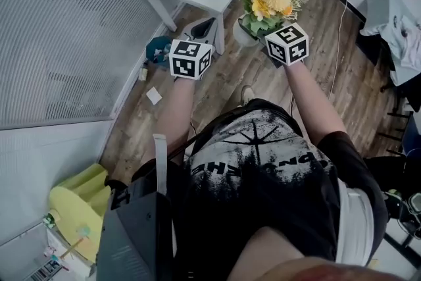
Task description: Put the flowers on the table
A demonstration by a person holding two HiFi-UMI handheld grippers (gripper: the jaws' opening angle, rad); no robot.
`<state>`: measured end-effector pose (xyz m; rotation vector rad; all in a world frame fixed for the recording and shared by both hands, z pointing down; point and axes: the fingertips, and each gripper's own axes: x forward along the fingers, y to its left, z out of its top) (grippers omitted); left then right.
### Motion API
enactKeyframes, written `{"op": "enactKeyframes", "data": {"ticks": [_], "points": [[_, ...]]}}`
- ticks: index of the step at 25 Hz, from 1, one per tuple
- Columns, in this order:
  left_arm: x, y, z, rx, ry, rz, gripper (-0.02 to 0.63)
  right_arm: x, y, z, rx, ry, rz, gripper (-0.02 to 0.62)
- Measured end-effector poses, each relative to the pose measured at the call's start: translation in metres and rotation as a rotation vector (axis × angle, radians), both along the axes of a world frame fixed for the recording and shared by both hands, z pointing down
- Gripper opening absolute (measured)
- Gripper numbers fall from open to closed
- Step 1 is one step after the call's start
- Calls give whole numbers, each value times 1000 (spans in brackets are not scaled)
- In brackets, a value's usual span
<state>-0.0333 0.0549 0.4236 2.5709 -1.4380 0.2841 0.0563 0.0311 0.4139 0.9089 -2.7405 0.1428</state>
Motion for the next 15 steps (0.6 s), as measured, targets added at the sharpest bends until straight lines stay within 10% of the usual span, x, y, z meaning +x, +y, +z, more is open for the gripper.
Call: {"op": "enactKeyframes", "data": {"ticks": [15], "points": [[25,-115,3,-11,22,-121,12,28,-125,5,-13,9,-105,272]]}}
